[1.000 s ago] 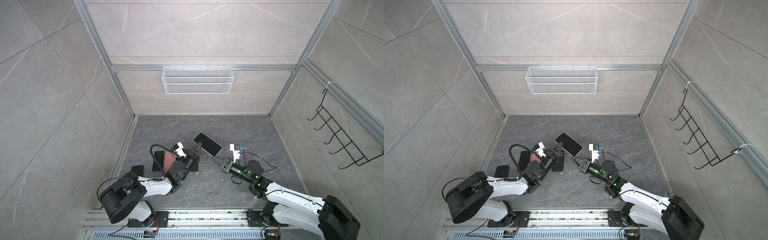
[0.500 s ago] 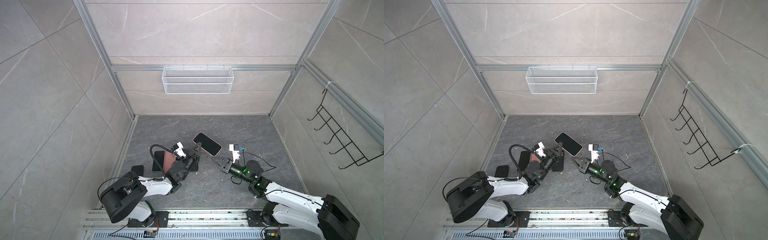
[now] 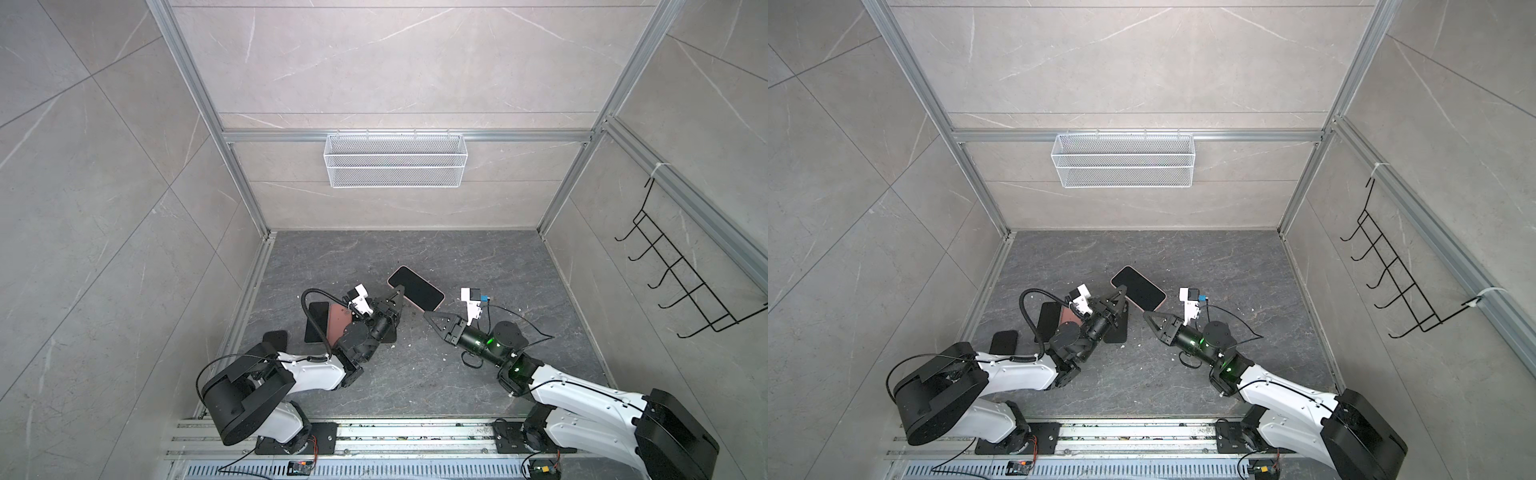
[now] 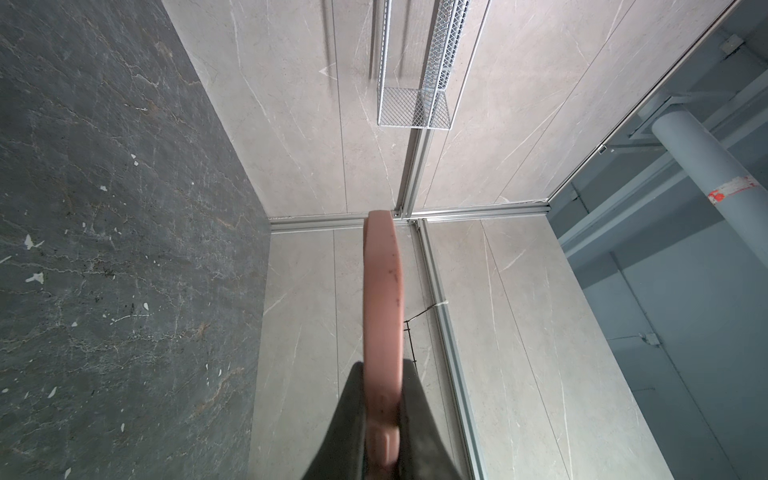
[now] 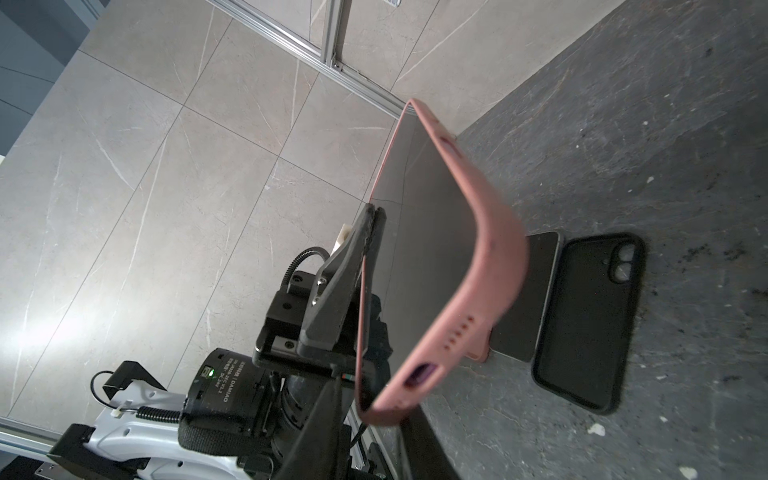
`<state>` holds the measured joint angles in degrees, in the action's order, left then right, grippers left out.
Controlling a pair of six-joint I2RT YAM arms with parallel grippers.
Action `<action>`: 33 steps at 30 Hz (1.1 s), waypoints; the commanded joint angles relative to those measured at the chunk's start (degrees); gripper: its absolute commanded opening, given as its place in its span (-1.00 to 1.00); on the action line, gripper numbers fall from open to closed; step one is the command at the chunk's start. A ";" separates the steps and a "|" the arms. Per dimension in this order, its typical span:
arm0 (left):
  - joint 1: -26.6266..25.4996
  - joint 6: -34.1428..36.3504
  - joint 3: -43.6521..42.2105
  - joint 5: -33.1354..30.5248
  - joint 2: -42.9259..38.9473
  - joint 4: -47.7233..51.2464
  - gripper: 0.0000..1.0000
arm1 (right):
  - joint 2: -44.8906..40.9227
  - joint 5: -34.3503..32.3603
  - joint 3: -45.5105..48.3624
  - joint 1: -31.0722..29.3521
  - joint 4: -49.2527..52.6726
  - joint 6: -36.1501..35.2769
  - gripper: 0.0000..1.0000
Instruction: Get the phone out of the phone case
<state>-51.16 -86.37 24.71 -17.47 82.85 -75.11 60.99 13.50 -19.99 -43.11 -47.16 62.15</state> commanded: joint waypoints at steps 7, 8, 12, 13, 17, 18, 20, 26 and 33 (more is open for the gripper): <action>-0.36 1.29 0.60 0.05 -1.55 -5.83 -1.00 | 0.01 -0.84 0.52 -0.03 -3.95 0.99 -0.62; -0.38 1.26 0.57 -0.02 -1.48 -5.77 -1.00 | 0.00 -0.84 0.48 -0.02 -3.82 0.92 -0.63; -0.52 1.43 0.61 0.07 -1.46 -5.84 -1.00 | 0.07 -1.06 0.65 0.03 -3.82 0.95 -0.68; -0.52 1.39 0.61 0.06 -1.46 -5.76 -1.00 | 0.21 -1.01 0.65 0.03 -3.97 1.03 -0.70; -0.52 1.32 0.54 0.07 -1.44 -5.83 -1.00 | 0.86 -0.59 0.39 0.09 -4.26 1.04 -0.82; -0.52 1.29 0.54 0.07 -1.46 -5.84 -1.00 | 1.00 -0.47 0.39 0.06 -4.26 0.88 -0.87; -0.52 0.82 0.69 0.15 -1.40 -5.84 -1.00 | 1.13 0.03 0.39 0.11 -3.77 -0.09 -1.00; -0.52 -3.20 2.43 0.75 -3.73 3.72 -1.00 | -0.57 4.24 -1.56 -0.08 6.72 -12.06 -1.00; 3.29 -5.03 8.63 7.34 -8.39 22.77 -1.00 | -1.83 -5.49 -8.78 -2.31 35.41 -36.47 -1.00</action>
<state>-49.28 -90.98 28.29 -14.68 77.73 -57.25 58.87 12.75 -25.96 -44.18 -29.17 41.85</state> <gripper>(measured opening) 0.118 0.133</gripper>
